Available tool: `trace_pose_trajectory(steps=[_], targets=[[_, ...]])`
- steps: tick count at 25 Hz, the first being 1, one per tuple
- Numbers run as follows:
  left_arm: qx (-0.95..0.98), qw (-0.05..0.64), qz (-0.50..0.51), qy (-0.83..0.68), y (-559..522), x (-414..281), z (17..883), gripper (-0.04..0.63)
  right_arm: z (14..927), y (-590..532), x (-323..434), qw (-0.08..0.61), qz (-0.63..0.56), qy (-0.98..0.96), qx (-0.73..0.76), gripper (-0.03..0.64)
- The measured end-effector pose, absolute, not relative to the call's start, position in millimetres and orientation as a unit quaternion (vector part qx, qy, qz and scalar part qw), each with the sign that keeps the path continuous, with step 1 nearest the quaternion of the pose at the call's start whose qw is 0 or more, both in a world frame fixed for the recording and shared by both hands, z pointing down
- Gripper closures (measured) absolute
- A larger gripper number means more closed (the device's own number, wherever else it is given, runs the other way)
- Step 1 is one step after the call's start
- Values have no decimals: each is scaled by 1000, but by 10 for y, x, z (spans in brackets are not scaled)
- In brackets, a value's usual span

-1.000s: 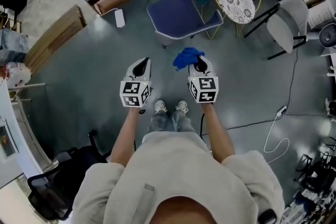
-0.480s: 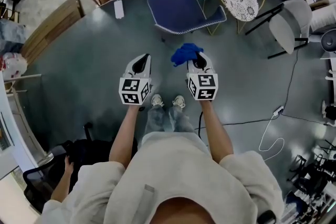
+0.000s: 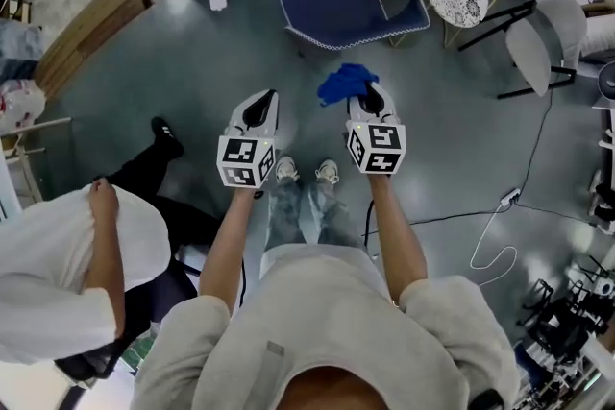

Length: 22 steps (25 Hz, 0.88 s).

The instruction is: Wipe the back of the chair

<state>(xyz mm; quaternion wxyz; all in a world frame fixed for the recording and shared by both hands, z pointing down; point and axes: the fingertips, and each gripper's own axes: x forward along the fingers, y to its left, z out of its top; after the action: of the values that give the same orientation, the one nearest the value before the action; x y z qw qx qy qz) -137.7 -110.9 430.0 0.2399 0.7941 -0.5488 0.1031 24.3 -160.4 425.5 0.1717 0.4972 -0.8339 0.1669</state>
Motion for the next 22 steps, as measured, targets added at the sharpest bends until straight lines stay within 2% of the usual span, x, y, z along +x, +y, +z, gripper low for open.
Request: trace_pose_trajectory(steps=[22], targets=[[798, 212, 98, -556, -1307, -1304, 5101, 591, 4899, -1760, 407, 136, 145, -840, 505, 575]])
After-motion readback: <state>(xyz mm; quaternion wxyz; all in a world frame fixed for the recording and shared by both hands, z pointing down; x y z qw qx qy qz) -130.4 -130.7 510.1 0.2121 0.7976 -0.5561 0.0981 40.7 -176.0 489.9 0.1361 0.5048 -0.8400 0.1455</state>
